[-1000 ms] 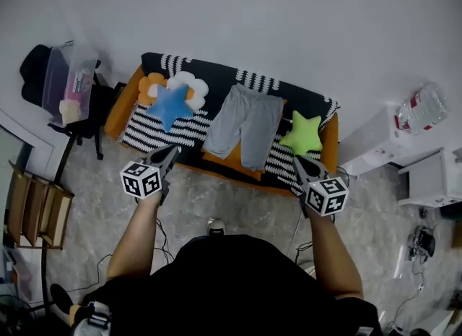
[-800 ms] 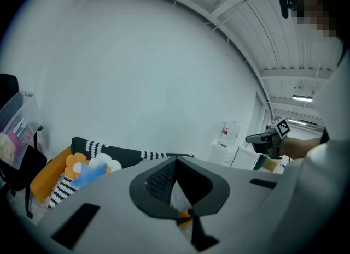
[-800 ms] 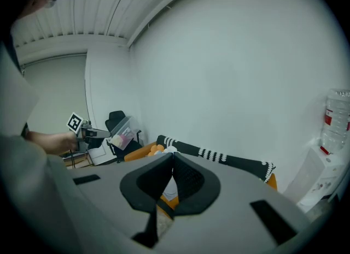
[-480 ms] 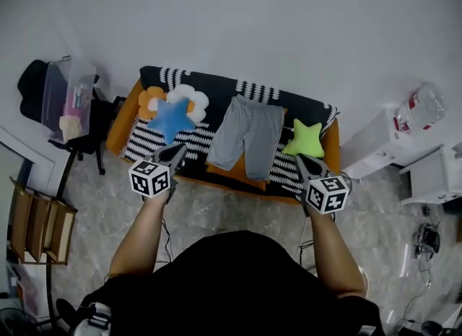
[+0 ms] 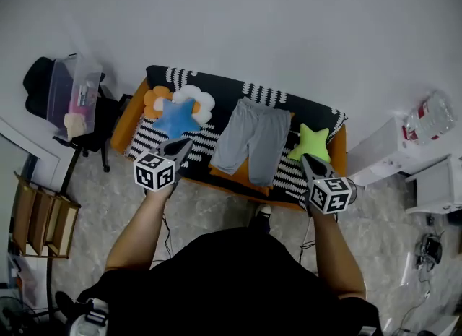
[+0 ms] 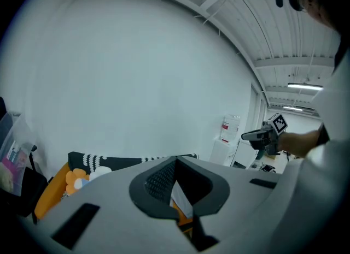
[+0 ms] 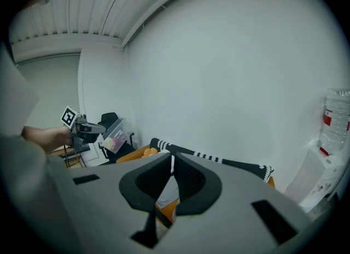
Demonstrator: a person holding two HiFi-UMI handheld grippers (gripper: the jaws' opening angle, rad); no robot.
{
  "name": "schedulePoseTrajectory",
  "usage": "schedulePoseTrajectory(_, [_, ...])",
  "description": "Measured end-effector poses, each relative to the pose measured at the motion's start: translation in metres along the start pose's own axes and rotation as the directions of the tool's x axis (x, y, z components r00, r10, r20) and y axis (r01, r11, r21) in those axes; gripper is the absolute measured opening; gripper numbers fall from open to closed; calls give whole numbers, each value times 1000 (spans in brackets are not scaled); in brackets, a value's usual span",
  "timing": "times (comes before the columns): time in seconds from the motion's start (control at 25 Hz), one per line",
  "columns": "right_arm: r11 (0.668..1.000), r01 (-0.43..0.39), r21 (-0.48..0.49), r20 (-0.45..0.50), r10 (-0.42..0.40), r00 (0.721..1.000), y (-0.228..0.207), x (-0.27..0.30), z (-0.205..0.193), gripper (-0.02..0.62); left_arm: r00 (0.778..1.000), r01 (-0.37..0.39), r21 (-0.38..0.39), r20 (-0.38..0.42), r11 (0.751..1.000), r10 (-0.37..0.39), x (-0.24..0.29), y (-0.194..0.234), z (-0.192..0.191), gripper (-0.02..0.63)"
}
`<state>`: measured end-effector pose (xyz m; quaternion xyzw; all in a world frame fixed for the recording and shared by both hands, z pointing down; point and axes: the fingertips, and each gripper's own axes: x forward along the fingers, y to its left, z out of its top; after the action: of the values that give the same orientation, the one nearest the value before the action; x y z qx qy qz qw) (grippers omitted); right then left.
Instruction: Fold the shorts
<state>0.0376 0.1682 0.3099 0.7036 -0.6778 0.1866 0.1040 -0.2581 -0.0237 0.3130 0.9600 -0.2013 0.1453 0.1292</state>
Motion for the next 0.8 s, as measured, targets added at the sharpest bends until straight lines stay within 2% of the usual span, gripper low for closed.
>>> schedulePoseTrajectory(0.2, [999,-49,9,-22,50,999,-29,37,5,34,999,-41,2,2,999,41,29,2,14,15])
schedulePoseTrajectory(0.44, [995,-99,-15,-30,98,995,-83,91,34,37,995,-97,-30,-5,995,97,82,11,30,15])
schedulePoseTrajectory(0.8, [976,-216,-25,-85,213,973,-145,168,50,49,981,-194,-85,-40,977,191,145,20,38,15])
